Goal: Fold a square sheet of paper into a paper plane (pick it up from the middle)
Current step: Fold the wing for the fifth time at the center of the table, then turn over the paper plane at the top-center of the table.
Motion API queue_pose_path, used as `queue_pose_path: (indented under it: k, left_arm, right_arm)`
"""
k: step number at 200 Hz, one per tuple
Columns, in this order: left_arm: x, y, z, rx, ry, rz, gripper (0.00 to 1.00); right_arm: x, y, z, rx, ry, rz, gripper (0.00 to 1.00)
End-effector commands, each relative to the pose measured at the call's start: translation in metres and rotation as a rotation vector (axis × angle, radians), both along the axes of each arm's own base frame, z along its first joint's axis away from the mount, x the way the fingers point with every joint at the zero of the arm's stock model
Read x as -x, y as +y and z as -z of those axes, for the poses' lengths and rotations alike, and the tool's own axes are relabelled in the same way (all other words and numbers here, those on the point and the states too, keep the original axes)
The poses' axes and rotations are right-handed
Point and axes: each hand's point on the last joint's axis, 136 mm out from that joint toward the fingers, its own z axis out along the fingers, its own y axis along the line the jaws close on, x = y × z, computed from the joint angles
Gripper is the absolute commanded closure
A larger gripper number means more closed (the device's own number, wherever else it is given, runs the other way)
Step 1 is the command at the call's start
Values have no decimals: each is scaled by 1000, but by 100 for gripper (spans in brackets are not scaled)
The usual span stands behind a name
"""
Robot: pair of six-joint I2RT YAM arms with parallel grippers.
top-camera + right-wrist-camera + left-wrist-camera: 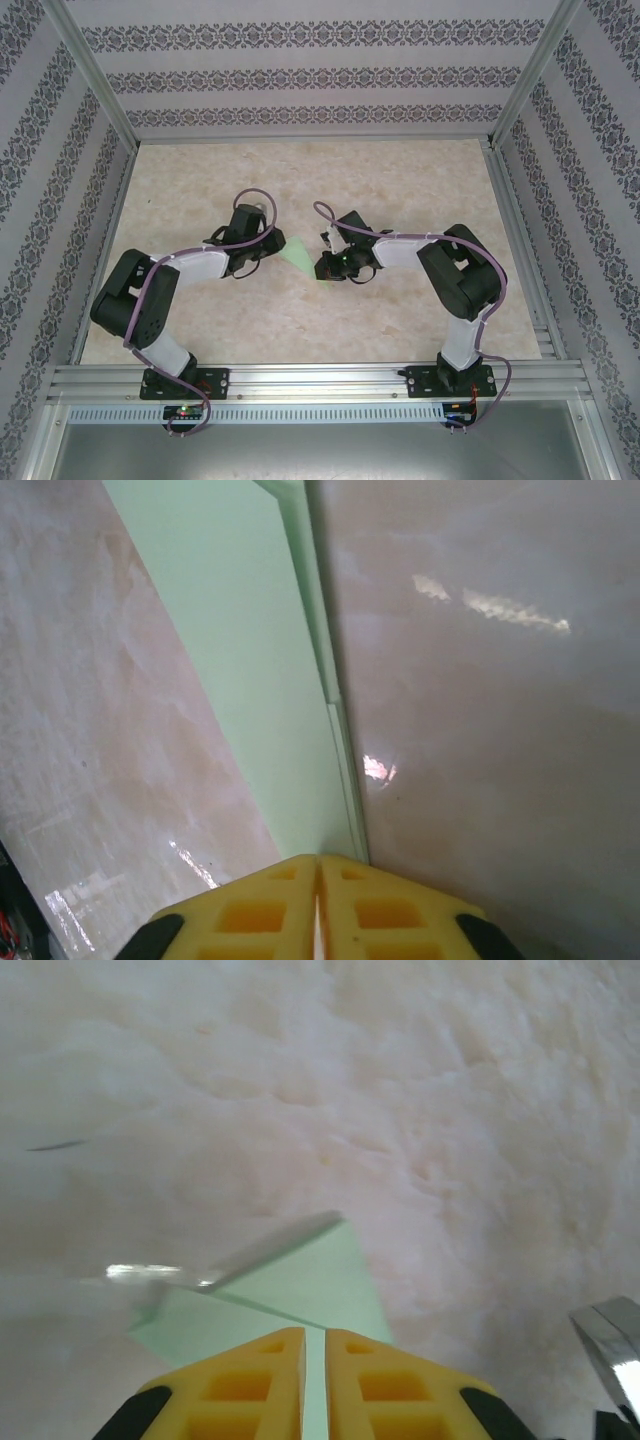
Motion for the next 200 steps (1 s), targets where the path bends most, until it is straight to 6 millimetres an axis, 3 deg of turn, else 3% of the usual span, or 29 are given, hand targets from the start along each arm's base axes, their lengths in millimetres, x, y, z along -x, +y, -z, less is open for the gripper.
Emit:
queue_pose_path:
  k: [1,27,68,122,157,200]
  left_arm:
    - [4,-12,-3,-25,27,28,80]
    - [14,-14,-4,-129,95,32,66]
    - [35,-15,-5,-247,185,-4,46]
    - [51,-26,-6,-462,276,-55,31]
    - [46,-33,4,-560,321,-88,30]
    - [40,-36,20,-634,371,-94,32]
  right_arm:
    - [8,-10,8,81,9,28,81]
    - [-12,-8,-33,28,-104,61,65]
    - [-44,-46,-70,-4,-219,190,46]
    - [-77,-109,-74,63,-309,348,30]
    - [-75,-124,-67,72,-310,397,26]
    - [-74,-126,-68,66,-312,410,26]
